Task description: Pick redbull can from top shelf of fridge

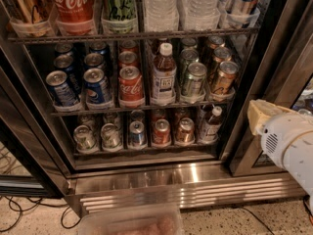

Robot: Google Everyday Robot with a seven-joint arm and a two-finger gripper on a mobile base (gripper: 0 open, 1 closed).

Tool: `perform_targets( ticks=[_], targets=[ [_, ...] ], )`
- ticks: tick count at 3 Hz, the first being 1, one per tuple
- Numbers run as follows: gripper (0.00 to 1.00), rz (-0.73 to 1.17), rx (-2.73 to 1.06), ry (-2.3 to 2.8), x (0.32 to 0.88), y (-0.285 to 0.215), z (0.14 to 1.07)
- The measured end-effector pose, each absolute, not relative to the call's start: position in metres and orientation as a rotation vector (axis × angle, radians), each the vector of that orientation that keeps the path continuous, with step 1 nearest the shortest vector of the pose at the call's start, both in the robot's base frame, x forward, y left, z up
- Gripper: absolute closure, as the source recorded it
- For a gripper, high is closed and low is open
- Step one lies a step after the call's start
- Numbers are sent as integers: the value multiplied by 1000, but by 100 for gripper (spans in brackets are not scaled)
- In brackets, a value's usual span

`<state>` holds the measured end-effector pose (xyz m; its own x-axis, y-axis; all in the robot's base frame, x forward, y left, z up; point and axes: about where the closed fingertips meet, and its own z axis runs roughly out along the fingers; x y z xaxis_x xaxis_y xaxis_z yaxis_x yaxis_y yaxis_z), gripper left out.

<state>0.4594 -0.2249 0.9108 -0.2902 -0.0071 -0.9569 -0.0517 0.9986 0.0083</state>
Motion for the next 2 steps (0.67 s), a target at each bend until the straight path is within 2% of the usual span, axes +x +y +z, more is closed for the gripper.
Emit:
perform_targets(
  ticks=[1, 2],
  targets=[
    [91, 58, -42, 1836, 466, -220, 911],
    [100, 129, -62, 1761, 493, -198, 907]
  ],
)
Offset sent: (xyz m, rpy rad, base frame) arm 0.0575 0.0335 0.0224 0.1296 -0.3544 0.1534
